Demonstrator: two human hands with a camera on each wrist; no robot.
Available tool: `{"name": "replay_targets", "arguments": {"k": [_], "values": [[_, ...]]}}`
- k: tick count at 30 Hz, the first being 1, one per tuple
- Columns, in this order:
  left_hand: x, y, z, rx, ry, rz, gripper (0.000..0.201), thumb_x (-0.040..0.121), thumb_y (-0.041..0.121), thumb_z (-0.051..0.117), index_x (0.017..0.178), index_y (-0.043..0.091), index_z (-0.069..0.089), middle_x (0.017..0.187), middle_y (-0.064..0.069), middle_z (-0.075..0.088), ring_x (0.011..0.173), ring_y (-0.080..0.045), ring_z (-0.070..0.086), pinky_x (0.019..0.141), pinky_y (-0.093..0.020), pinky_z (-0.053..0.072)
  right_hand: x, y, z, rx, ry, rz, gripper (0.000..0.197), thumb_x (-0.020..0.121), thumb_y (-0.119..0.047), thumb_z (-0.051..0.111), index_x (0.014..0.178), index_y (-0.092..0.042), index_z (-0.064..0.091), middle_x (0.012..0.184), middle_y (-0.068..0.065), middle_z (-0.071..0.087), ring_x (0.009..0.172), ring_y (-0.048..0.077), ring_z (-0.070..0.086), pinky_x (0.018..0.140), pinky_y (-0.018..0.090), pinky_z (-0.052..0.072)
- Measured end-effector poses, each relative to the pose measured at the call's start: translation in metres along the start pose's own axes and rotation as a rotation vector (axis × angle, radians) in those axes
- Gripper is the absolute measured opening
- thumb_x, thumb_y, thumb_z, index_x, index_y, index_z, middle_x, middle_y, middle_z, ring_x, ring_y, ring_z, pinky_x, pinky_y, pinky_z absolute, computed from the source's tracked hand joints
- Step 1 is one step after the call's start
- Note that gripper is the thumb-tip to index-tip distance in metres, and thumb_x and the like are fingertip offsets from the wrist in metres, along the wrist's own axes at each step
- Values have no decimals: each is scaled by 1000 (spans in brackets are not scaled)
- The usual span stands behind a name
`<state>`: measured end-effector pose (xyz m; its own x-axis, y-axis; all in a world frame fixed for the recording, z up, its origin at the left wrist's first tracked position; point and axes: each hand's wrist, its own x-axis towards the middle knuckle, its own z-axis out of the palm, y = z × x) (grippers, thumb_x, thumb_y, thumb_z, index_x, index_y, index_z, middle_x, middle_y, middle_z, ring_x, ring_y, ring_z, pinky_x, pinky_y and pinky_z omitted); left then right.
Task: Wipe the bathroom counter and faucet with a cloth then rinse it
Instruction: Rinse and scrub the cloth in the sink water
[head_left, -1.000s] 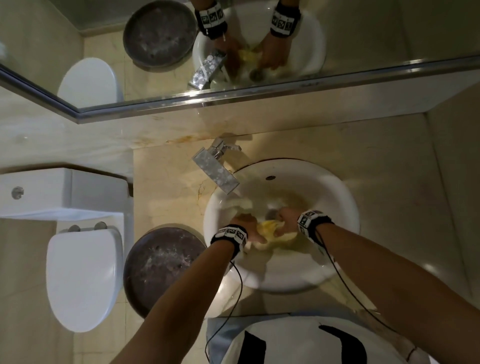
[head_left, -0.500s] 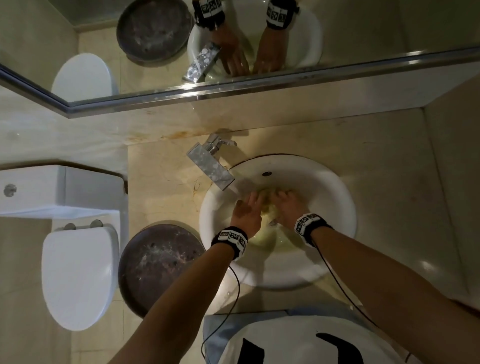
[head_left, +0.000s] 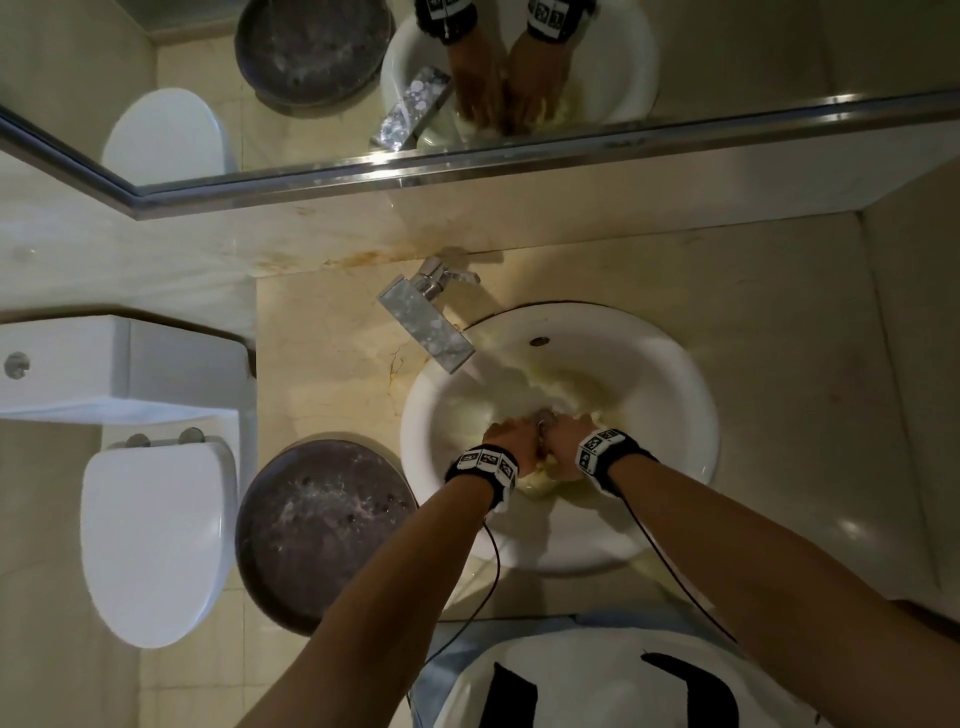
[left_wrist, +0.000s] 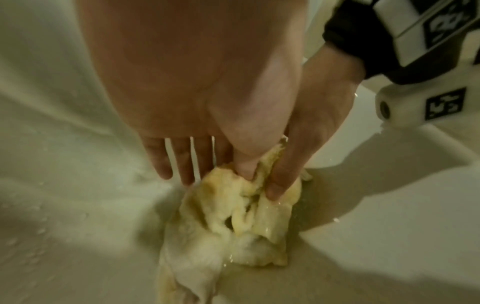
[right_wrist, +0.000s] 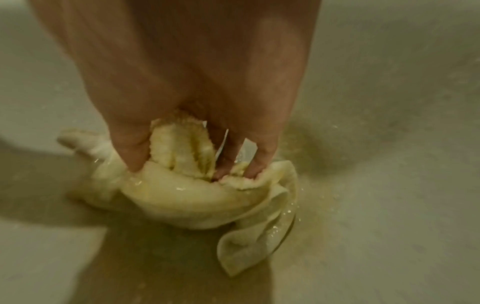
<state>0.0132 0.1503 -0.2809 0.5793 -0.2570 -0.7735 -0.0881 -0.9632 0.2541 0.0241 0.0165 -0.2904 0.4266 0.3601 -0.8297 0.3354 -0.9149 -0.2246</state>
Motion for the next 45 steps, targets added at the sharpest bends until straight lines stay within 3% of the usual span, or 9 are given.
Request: {"name": "replay_targets", "arguments": {"k": [2,6,10,17,22,27,36,42,45], "values": [[-2,-3,-3,-8,-81,-6,41,98,39,47,132,18,55,129,-14,58,114,-35,56,95,-42,45,-3,11,-2,127,-28,10,43,72,-56,66,108,-34,58,115,2,66,92,25,63,84,40,56],[-10,-15,-26,-105,-194,-28,61,101,57,29,109,8,66,119,-12,67,97,-27,61,90,-36,45,-14,32,-25,378,56,9,57,73,-61,70,116,-24,64,105,0,63,95,25,61,87,34,49],[-28,-28,-62,-176,-128,19,90,83,82,45,138,11,49,132,-9,60,112,-28,60,96,-40,48,-20,44,-60,347,220,42,31,85,-47,72,79,-17,64,80,3,65,75,23,60,70,29,45],[-33,-38,-77,28,252,123,54,86,37,68,131,18,43,117,-7,61,105,-32,62,81,-34,46,-32,41,-85,-12,458,-20,33,89,-50,63,99,-18,63,93,7,67,90,31,65,70,33,45],[-26,-38,-47,211,123,58,55,91,21,57,141,12,34,130,-10,51,117,-32,53,96,-39,43,-28,40,-47,-104,111,-50,41,86,-56,67,96,-17,59,102,5,65,92,27,64,77,33,52],[-12,-27,-17,-7,-18,-51,73,93,35,60,149,5,23,145,-19,42,133,-38,43,103,-44,43,-18,31,-19,10,308,9,66,90,-42,67,147,-24,37,147,9,38,133,32,40,101,47,46],[6,-2,-6,-685,-42,-44,77,83,5,64,150,11,26,148,-16,44,130,-34,49,105,-44,47,6,-3,7,286,197,67,96,75,-33,80,153,-26,25,149,6,37,129,34,40,107,45,43],[1,-8,-9,-204,-116,-71,51,86,41,64,131,20,51,120,-8,65,102,-30,65,84,-36,54,3,15,5,310,171,32,56,81,-26,71,133,-35,52,127,2,66,108,27,65,88,32,53],[-1,-19,-26,-116,-122,-75,45,90,46,54,121,15,62,118,-9,66,103,-31,64,86,-35,54,-6,17,-10,245,249,79,41,83,-50,67,123,-40,63,117,-2,69,105,25,66,86,30,52]]}}
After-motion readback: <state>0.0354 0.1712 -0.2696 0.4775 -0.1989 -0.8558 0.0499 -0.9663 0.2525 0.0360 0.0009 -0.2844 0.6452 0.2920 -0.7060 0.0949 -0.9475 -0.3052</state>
